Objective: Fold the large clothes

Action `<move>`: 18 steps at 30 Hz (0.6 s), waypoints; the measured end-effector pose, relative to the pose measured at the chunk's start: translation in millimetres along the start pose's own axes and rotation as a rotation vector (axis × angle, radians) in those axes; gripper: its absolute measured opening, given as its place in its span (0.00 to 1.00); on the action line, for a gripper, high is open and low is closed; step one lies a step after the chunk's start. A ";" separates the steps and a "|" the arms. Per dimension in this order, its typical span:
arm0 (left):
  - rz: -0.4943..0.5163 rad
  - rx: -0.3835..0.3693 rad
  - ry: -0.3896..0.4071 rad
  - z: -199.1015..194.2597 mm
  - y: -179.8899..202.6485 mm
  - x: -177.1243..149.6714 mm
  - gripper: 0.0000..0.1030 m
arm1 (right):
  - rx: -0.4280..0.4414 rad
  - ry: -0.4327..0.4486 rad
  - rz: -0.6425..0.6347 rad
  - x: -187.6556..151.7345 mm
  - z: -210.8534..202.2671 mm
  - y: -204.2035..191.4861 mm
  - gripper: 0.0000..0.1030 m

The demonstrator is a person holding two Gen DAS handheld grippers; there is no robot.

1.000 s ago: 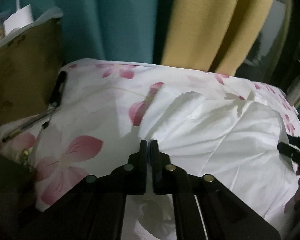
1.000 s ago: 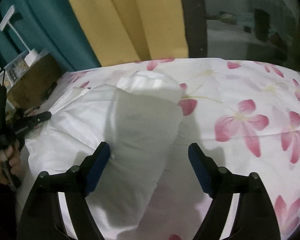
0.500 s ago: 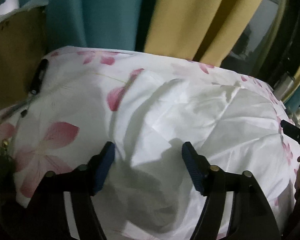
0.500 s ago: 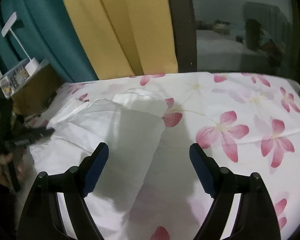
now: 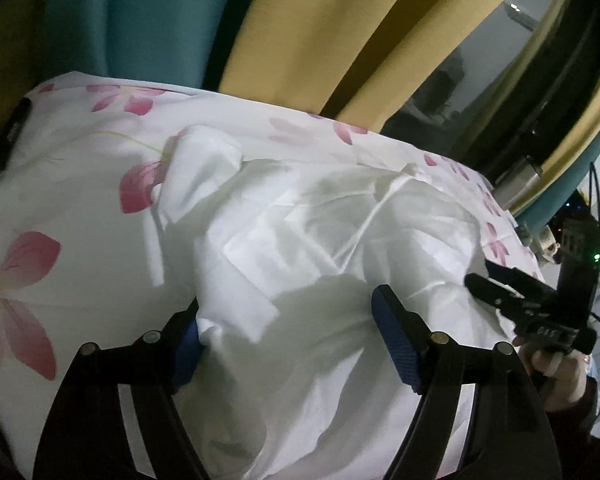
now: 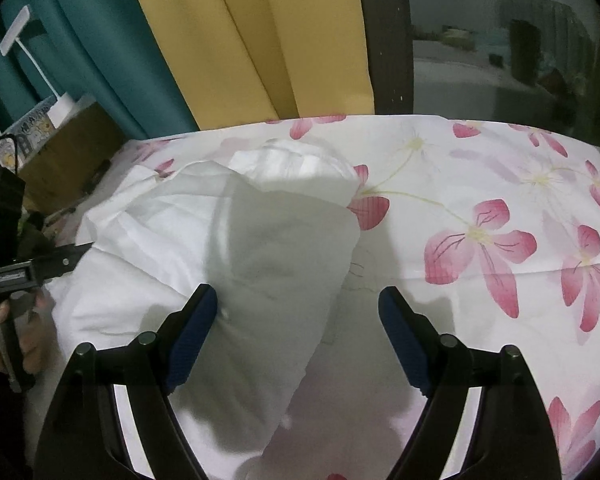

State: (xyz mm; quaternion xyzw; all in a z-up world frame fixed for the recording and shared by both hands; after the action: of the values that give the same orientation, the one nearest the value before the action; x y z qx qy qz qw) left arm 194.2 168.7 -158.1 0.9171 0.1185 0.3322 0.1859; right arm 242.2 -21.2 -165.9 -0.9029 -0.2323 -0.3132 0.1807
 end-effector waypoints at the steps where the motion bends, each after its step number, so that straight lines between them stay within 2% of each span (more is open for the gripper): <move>1: -0.007 -0.017 0.009 -0.7 1.2 1.6 0.78 | -0.007 -0.005 -0.002 -0.9 2.0 0.2 0.80; 7: -0.067 -0.154 0.059 -8.2 14.1 10.3 0.81 | -0.021 -0.015 -0.003 -4.2 7.3 -0.2 0.80; 11: -0.003 -0.153 0.004 2.3 31.4 2.7 0.84 | -0.031 -0.015 -0.012 -3.3 8.6 -2.9 0.80; 16: 0.017 -0.172 -0.006 4.9 44.3 0.5 0.85 | -0.039 -0.011 -0.016 -3.2 9.7 -4.2 0.80; 18: 0.051 -0.146 -0.025 10.1 46.6 -3.0 0.86 | -0.037 -0.011 -0.013 -3.1 9.7 -4.7 0.80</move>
State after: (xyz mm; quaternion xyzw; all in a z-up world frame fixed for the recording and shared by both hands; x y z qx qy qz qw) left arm 203.0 123.0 -147.4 0.9078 0.0682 0.3332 0.2455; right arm 242.2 -13.7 -174.2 -0.9063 -0.2332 -0.3137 0.1607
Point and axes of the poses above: each gripper's, at about its wrist camera, not at the fingertips, and z roughly the way its jaws point, y to its right, x to its top, the point moved 10 cm from there along z, roughly the way its jaws point, and after that the axes turned 1 degree about -x, right-handed, at the moved point
